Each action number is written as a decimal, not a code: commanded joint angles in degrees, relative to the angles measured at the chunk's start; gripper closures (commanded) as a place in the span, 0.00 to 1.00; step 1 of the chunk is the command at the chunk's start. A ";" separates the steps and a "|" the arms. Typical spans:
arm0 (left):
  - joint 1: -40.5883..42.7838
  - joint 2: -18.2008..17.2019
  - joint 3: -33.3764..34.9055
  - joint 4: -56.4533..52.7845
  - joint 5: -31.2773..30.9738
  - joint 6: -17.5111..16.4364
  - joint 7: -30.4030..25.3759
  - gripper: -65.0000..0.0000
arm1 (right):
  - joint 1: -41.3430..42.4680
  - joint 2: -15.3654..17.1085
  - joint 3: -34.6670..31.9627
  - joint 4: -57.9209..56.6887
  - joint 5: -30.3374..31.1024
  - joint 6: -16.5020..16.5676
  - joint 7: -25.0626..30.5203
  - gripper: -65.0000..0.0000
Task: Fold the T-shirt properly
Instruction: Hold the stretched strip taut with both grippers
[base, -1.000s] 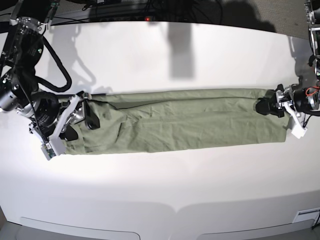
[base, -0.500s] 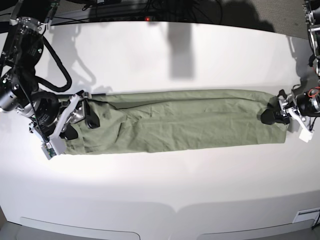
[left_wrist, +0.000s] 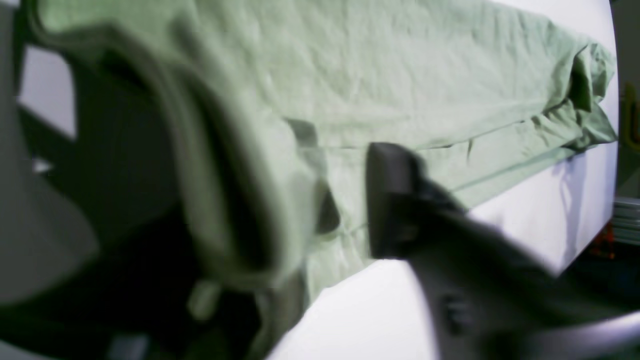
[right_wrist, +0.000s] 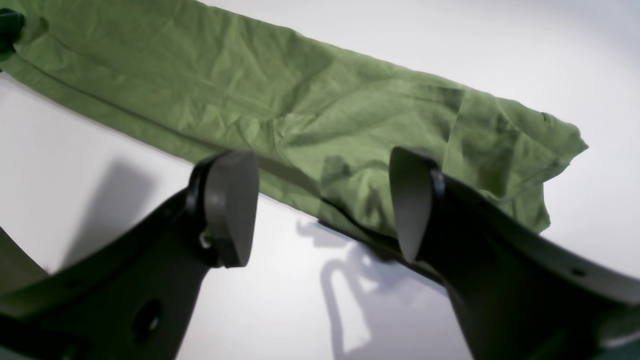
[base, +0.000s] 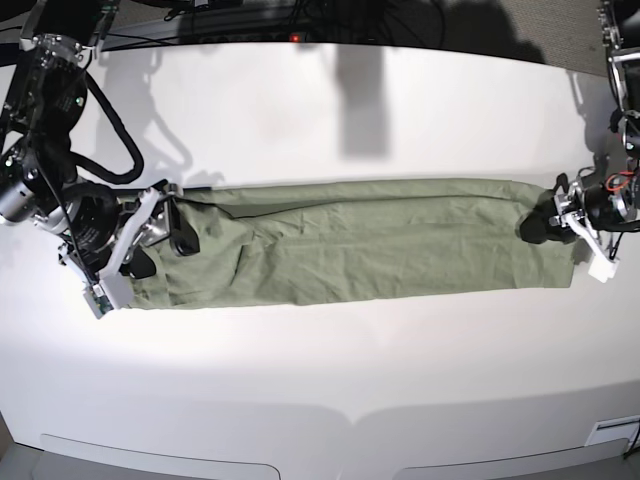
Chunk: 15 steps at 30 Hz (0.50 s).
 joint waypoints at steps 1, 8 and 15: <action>-1.29 -1.18 -0.39 0.63 -1.36 -0.26 -1.75 0.74 | 0.92 0.66 0.35 1.01 0.66 0.15 0.85 0.37; -1.27 -1.11 -0.44 0.63 -1.36 -0.44 -1.97 0.81 | 0.92 0.66 0.35 1.01 0.63 0.13 0.85 0.37; -1.29 -0.46 -0.46 0.66 -1.51 -0.42 -0.68 1.00 | 0.92 0.66 0.35 1.01 0.66 0.13 0.90 0.37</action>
